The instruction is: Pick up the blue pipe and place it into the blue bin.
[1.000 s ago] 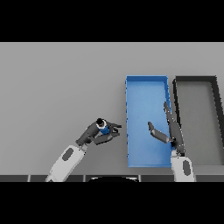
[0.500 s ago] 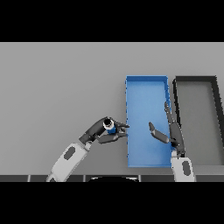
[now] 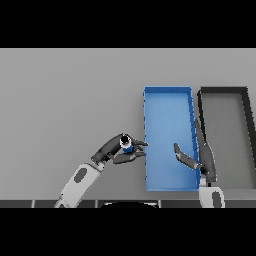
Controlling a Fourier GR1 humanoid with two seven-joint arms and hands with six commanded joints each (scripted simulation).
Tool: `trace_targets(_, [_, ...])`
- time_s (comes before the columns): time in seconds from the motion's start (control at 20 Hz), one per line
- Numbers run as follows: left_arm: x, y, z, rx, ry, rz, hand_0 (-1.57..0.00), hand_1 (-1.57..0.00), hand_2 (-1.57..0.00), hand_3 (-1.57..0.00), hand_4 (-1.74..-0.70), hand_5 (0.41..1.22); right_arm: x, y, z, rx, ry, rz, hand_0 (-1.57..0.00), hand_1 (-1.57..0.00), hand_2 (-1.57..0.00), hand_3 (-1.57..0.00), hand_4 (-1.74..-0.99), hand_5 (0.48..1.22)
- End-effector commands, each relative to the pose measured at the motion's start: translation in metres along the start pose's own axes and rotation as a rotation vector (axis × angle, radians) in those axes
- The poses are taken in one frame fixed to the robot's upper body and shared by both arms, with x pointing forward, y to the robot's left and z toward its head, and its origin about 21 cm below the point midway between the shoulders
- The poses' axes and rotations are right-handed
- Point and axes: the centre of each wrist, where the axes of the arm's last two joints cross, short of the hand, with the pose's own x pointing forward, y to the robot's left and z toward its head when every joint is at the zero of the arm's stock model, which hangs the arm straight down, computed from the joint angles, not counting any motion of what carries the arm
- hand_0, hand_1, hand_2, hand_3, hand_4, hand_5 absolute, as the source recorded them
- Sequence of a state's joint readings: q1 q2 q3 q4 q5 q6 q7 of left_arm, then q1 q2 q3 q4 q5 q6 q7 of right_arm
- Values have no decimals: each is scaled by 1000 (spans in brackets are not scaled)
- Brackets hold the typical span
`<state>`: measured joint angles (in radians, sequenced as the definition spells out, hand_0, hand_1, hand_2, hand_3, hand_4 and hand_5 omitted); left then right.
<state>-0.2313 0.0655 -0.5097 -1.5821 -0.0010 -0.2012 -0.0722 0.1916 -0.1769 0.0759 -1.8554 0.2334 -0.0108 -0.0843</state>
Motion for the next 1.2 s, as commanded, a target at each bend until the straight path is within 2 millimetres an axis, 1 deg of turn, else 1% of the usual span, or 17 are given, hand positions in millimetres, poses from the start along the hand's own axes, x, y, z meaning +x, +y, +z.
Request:
trace_targets(0.0, [0, -1, 1, -8, -1, 2, -1571, -1571, -1571, -1571, -1467, 1221, 6, -5, -2, 29, -48, -67, 1, -2, -41, 1, -1195, 648])
trace_targets(0.05, [1, -4, 2, -10, -6, 4, -1571, -1571, -1571, -1571, -1467, 1221, 9, -8, -3, 65, -71, -152, 1, -12, -67, 0, -1198, 641])
trace_targets(0.1, [2, -4, 0, -13, -5, 4, -1571, -1571, -1571, -1571, -1467, 1221, 19, -12, -6, 131, -84, -216, 1, -22, -89, -1, -1202, 624])
trace_targets(0.15, [0, -4, -1, -14, -5, 6, -1571, -1571, -1571, -1571, -1467, 1221, 27, -18, -10, 192, -85, -247, 1, -25, -106, -1, -1209, 609])
trace_targets(0.25, [3, -4, 1, -15, -15, 5, -1571, -1571, -1571, -1571, -1467, 1221, 49, -22, -22, 321, -112, -280, 1, -23, -118, -1, -1224, 600])
trace_targets(0.35, [2, -3, 0, -16, 6, 11, -1571, -1571, -1571, -1571, -1467, 1221, 75, -26, -35, 438, -153, -280, 1, -14, -111, 0, -1237, 577])
trace_targets(0.45, [4, 0, -1, -11, 11, -1, -1571, -1571, -1571, -1571, -1467, 1221, 95, -24, -46, 529, -167, -264, 1, -9, -104, 0, -1255, 560])
trace_targets(0.55, [8, -2, 2, -15, -5, 0, -1571, -1571, -1571, -1571, -1467, 1221, 116, -16, -51, 600, -207, -207, 1, -5, -90, 1, -1270, 558])
trace_targets(0.6, [7, -1, 4, -13, 6, -4, -1571, -1571, -1571, -1571, -1467, 1221, 126, -16, -58, 627, -218, -175, 1, -4, -81, 1, -1281, 558])
trace_targets(0.65, [6, -3, 2, -19, 14, -11, -1571, -1571, -1571, -1571, -1467, 1221, 131, -12, -63, 662, -221, -159, 1, -3, -66, 1, -1291, 558])
trace_targets(0.8, [6, 4, 1, -13, 5, -19, -1571, -1571, -1571, -1571, -1467, 1221, 148, 5, -69, 759, -273, -148, 1, -1, -42, 1, -1302, 559])
trace_targets(0.85, [6, 1, 0, -19, 4, -7, -1571, -1571, -1571, -1571, -1467, 1221, 149, 9, -71, 794, -270, -144, 1, -1, -42, 1, -1300, 560])
trace_targets(0.95, [5, 5, 0, -24, -7, -3, -1571, -1571, -1571, -1571, -1466, 1221, 156, 21, -76, 849, -269, -153, 1, 0, -45, 1, -1282, 555])
trace_targets(1.0, [5, 6, -3, -31, -11, -8, -1571, -1571, -1571, -1571, -1464, 1221, 162, 26, -81, 868, -288, -136, 1, 0, -46, 1, -1268, 555])
trace_targets(1.05, [2, 6, -3, -34, 1, -2, -1571, -1571, -1571, -1571, -1464, 1221, 166, 27, -84, 887, -303, -130, 1, 0, -48, 1, -1253, 554])
trace_targets(1.1, [1, 5, -2, -43, 9, 5, -1571, -1571, -1571, -1571, -1465, 1221, 168, 32, -85, 908, -300, -116, 1, -2, -52, 1, -1242, 551])
trace_targets(1.15, [0, 7, -3, -47, 15, 19, -1571, -1571, -1571, -1571, -1467, 1221, 175, 38, -89, 914, -309, -107, -3, -10, -59, 1, -1232, 545])
